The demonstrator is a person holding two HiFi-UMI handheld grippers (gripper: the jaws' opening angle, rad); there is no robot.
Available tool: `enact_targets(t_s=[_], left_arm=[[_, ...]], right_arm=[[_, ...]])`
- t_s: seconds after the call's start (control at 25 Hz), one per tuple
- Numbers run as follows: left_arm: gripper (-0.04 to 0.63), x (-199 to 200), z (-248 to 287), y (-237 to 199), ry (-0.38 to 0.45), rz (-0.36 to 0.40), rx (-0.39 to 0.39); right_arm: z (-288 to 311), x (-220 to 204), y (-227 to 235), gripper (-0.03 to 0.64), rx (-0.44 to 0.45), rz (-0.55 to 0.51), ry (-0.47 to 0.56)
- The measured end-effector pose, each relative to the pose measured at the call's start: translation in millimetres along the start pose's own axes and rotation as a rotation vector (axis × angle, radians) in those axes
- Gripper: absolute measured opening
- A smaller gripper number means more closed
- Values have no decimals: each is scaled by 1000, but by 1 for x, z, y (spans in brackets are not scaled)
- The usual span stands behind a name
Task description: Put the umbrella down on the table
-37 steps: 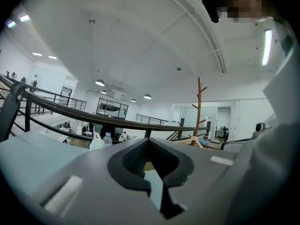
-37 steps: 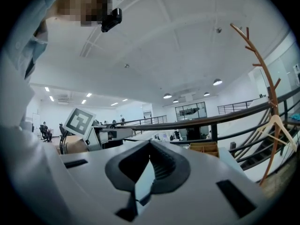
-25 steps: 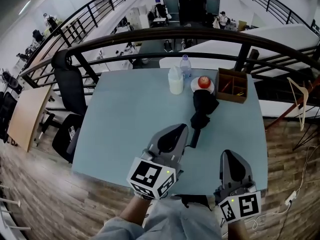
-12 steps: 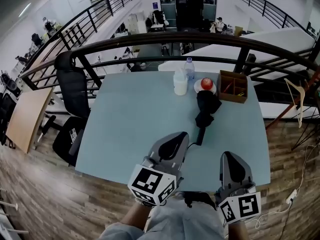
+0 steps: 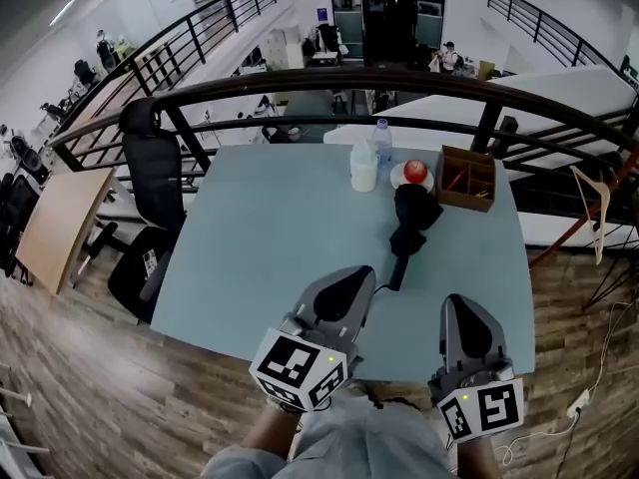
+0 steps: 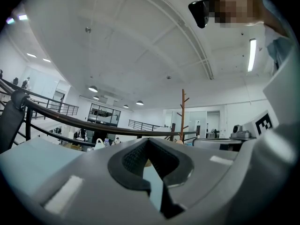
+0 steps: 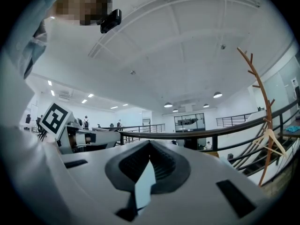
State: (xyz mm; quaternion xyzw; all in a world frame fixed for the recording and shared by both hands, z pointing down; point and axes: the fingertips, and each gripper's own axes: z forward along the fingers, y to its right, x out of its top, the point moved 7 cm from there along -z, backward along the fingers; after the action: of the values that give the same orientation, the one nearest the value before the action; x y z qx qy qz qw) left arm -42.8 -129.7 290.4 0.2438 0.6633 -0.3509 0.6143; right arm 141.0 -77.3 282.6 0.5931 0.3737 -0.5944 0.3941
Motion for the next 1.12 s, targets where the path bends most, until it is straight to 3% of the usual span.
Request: enact_targets(t_s=[1.12], left_arm=[[5, -3, -9, 86, -7, 8, -4]], right_arm=[[-47, 6, 30, -5, 100, 21, 27]])
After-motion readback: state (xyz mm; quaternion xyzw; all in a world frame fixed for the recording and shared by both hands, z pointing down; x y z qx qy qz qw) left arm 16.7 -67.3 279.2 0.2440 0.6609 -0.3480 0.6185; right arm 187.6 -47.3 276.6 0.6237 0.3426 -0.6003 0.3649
